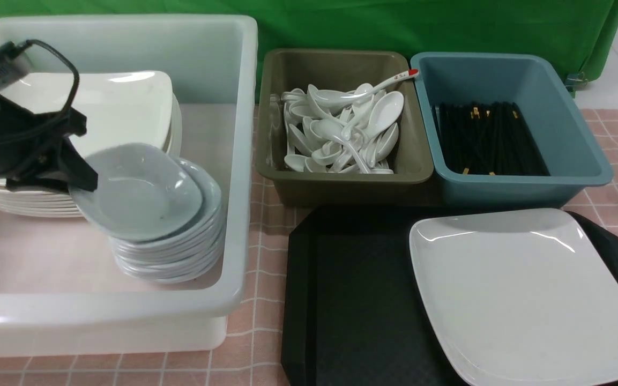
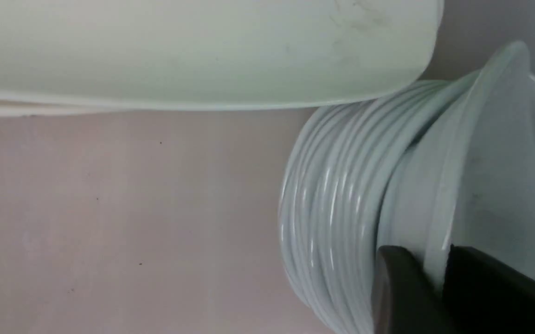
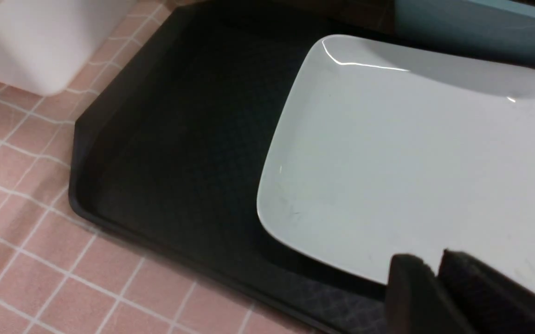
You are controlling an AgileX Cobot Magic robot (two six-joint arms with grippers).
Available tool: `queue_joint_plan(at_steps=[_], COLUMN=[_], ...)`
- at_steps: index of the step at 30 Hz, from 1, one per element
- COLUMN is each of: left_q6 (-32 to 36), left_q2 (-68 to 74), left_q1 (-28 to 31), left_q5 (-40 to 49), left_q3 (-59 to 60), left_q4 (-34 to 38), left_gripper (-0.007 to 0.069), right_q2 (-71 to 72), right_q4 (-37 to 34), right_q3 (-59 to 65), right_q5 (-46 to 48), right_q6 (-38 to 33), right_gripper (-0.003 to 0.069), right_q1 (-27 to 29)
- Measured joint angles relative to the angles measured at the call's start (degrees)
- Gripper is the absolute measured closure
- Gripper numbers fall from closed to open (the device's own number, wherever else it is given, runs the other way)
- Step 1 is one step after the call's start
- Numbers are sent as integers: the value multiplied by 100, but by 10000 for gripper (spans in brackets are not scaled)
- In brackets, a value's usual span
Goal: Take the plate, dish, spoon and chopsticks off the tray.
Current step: Use the left arm to put the small plate into the large storage box on the left, then use the right arm to grab a plate from the dinner plate
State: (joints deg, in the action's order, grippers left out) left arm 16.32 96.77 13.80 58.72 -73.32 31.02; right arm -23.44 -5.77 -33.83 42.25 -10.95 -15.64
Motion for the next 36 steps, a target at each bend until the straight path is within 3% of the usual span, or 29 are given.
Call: queue_joint_plan(at_steps=[8,12,14,15,19,24,25,26,30,33,36], left_q6=[5,-81,-438,-438,-713,-459,-459,-418,-382,-303,-262], left_q2=[130,132,107,102,-134,-652,-652,-804,-1033,-1136,-1143], left_q1=[0,0,0,0,0,0,0,0,0,0,0], left_q5=[99,515,944,944,1042,1092,1092,1092,1103,1121,1121], left_q3=[-64,-421,-825,-850,-1071,-1092,-1092,-1092,-1092,-1092,-1092], left_q4=[-86,-376,-703,-703,-747,-686,-686,-655,-523,-358,-268], left_gripper=[188,127,118,120,216,538,538,596,624,625,625], right_q2=[0,-24,-258,-321,-1234,-2875,-2936,-3486,-4458,-5105,-5475], right_q4=[0,23,314,347,1168,1547,1547,1499,1012,-164,-775], right_q3=[0,-5,-96,-108,-302,-544,-544,-634,-885,-1149,-1208], right_q5=[17,174,504,554,880,883,876,829,699,701,663], right_q6=[12,73,449,526,1258,1688,1689,1682,1270,238,-101], right_gripper=[500,513,603,610,629,629,629,629,629,629,629], right_q1=[0,0,0,0,0,141,161,396,1260,2295,2918])
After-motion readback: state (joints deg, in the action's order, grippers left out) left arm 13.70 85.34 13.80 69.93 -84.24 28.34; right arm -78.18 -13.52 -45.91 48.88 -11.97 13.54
